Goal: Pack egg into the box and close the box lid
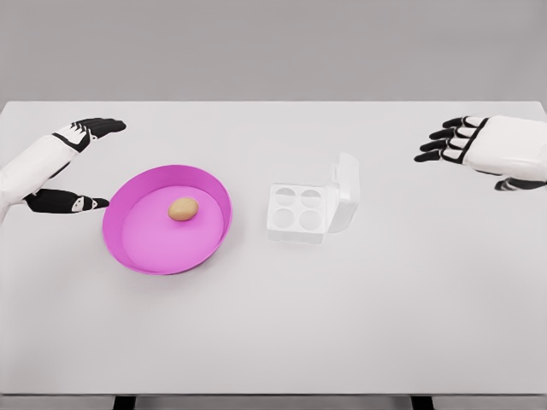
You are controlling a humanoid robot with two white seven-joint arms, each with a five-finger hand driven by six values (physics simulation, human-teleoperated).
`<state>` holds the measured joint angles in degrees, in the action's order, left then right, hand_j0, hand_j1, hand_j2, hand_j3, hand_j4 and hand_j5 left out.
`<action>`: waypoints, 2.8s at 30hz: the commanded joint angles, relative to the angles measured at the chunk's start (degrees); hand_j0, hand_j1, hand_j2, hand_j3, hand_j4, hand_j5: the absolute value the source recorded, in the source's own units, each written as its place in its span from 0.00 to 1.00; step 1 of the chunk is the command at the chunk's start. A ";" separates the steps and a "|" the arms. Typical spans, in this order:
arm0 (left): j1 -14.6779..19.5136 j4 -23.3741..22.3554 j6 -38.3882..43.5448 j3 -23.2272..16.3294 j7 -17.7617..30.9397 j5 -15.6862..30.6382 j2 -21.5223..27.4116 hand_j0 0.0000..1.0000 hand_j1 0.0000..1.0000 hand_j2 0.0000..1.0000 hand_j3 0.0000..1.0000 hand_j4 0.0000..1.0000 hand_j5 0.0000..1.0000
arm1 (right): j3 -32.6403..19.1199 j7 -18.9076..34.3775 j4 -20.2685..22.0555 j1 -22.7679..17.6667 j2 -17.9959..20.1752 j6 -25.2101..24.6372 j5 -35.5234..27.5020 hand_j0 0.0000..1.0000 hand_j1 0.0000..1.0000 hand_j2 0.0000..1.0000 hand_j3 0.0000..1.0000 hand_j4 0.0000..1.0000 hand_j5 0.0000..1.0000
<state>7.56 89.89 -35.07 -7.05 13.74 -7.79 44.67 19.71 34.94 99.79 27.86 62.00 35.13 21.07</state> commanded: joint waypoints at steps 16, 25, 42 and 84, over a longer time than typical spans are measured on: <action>11.51 8.55 0.07 -7.01 21.26 -1.53 4.11 1.00 1.00 1.00 1.00 1.00 1.00 | -5.47 0.06 0.49 -6.32 -8.12 -0.13 -0.15 1.00 1.00 1.00 1.00 1.00 1.00; 15.38 8.11 26.98 -13.78 21.26 1.54 -1.17 0.99 0.99 0.99 0.99 0.99 0.99 | -5.56 0.06 -0.39 -8.88 -6.80 -0.13 0.46 1.00 1.00 1.00 1.00 1.00 1.00; 16.08 8.64 35.69 -21.61 21.26 -7.50 -1.70 0.85 0.85 0.85 0.85 0.85 0.85 | -5.56 0.06 -1.44 -11.42 -5.48 -0.13 0.46 1.00 1.00 1.00 1.00 1.00 1.00; 16.08 4.77 35.69 -23.98 21.26 -23.06 -10.57 0.78 0.78 0.78 0.78 0.78 0.78 | -5.56 0.06 -1.27 -13.36 -6.01 -0.13 0.46 1.00 1.00 1.00 1.00 1.00 1.00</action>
<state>23.64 94.93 0.64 -30.89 34.96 -30.69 34.27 14.15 35.02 98.40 14.50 55.91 35.16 21.83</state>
